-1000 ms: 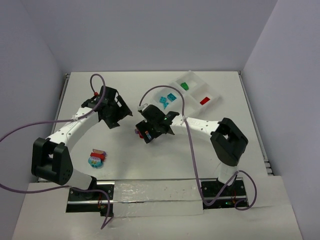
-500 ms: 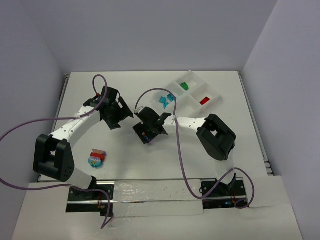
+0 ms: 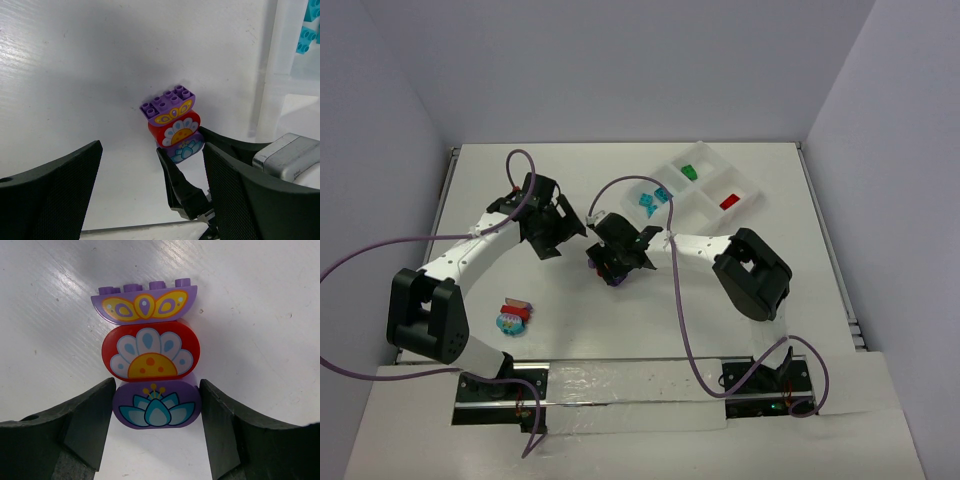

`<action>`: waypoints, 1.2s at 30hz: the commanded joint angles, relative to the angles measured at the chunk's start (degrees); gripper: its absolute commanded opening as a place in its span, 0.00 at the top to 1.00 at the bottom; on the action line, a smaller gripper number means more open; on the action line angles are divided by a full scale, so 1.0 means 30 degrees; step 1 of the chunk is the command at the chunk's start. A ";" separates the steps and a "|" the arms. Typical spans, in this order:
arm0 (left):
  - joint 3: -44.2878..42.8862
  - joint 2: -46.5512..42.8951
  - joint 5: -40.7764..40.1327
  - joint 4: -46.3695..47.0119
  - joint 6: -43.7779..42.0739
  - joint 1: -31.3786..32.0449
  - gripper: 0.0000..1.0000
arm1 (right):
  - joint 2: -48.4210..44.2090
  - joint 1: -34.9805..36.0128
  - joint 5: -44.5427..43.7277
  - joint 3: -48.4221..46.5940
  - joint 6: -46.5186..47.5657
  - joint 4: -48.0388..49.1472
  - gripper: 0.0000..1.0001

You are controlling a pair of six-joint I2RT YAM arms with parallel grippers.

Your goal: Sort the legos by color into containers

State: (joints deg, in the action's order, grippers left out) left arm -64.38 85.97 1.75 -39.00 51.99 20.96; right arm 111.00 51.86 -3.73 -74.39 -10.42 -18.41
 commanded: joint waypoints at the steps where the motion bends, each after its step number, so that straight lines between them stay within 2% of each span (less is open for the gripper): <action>1: -0.0285 -0.0235 0.1059 0.0586 -0.0608 -0.0130 0.11 | -0.2350 -0.0029 -0.0135 0.0561 -0.0342 0.0121 0.63; 4: 0.0343 -0.0211 0.3616 0.1946 -0.1039 -0.0130 0.11 | -0.3871 -0.0029 -0.0106 0.1295 -0.0366 0.0101 0.63; 5: 0.0557 -0.0211 0.3682 0.1992 -0.1050 -0.0129 0.11 | -0.4135 -0.0030 -0.0108 0.1304 -0.0363 0.0068 0.63; 11: 0.2158 0.0113 0.8206 0.5689 -0.2215 -0.0101 0.10 | -0.5481 -0.0058 0.0162 0.1797 -0.0070 -0.0190 0.63; 18: 0.3230 -0.0050 1.1091 0.8762 -0.2173 -0.0101 0.10 | -0.6194 -0.0059 0.0561 0.1651 0.0465 -0.0570 0.63; 20: 0.3528 -0.0172 1.2619 0.9955 -0.2223 -0.0101 0.11 | -0.6412 -0.0059 0.0607 0.1651 0.0484 -0.0532 0.63; 26: 0.4575 0.0039 1.4891 1.1762 -0.2315 -0.0101 0.16 | -0.6854 -0.0074 0.1124 0.1577 0.0573 -0.0231 0.63; 29: 0.5111 0.0023 1.5994 1.2762 -0.2420 -0.0101 0.17 | -0.7145 -0.0089 0.2387 0.1475 0.0806 -0.0161 0.63; 33: 0.5115 -0.0234 1.6477 1.2685 -0.3106 -0.0127 0.16 | -0.7210 -0.0316 0.3901 0.1048 0.1315 -0.0793 0.63; 36: 0.5075 -0.0328 1.6853 1.2808 -0.3342 -0.0130 0.22 | -0.7146 -0.0373 0.3996 0.0853 0.1589 -0.1288 0.63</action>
State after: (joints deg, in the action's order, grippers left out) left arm -48.77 86.50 47.65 -5.04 44.47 20.52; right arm 92.20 51.23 4.87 -69.76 -7.86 -21.51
